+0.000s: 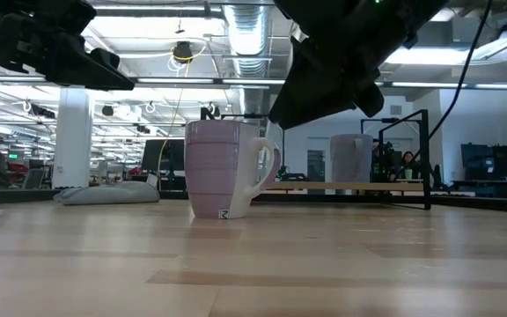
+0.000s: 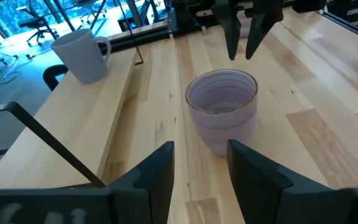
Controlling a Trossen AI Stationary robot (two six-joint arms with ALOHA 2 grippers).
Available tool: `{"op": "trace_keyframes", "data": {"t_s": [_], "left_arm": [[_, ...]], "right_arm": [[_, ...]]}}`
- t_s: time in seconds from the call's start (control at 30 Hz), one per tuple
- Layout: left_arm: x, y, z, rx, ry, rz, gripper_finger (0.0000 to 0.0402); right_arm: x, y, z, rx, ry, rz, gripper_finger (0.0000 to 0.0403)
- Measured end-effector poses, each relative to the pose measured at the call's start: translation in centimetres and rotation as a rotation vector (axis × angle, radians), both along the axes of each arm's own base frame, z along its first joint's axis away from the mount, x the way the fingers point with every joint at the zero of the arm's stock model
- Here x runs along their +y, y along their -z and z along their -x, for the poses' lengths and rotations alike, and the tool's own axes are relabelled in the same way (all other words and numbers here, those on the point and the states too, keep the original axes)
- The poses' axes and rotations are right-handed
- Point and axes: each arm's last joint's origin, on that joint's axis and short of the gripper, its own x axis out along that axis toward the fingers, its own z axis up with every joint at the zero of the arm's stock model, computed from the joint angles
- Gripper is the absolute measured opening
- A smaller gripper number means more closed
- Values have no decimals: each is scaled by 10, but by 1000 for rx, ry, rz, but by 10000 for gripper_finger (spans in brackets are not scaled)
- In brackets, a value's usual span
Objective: Stack small to large cups/mugs on shelf
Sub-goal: Put the left purple cup on the shelf
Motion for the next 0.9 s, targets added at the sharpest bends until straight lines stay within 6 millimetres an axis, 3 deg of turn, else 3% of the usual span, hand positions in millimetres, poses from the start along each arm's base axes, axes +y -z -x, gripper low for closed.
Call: {"op": "trace_keyframes", "data": {"t_s": [0.17,0.5,0.9], "left_arm": [[0,0,0,0,4,-11,139],[0,0,0,1,10,-32,139],[0,0,0,-1,10,-30,139]], "right_arm": [[0,4,-1,10,0,0,124],[0,45,-16,59,-2,15,124],[-3,46,-18,25,67,-56,124]]}}
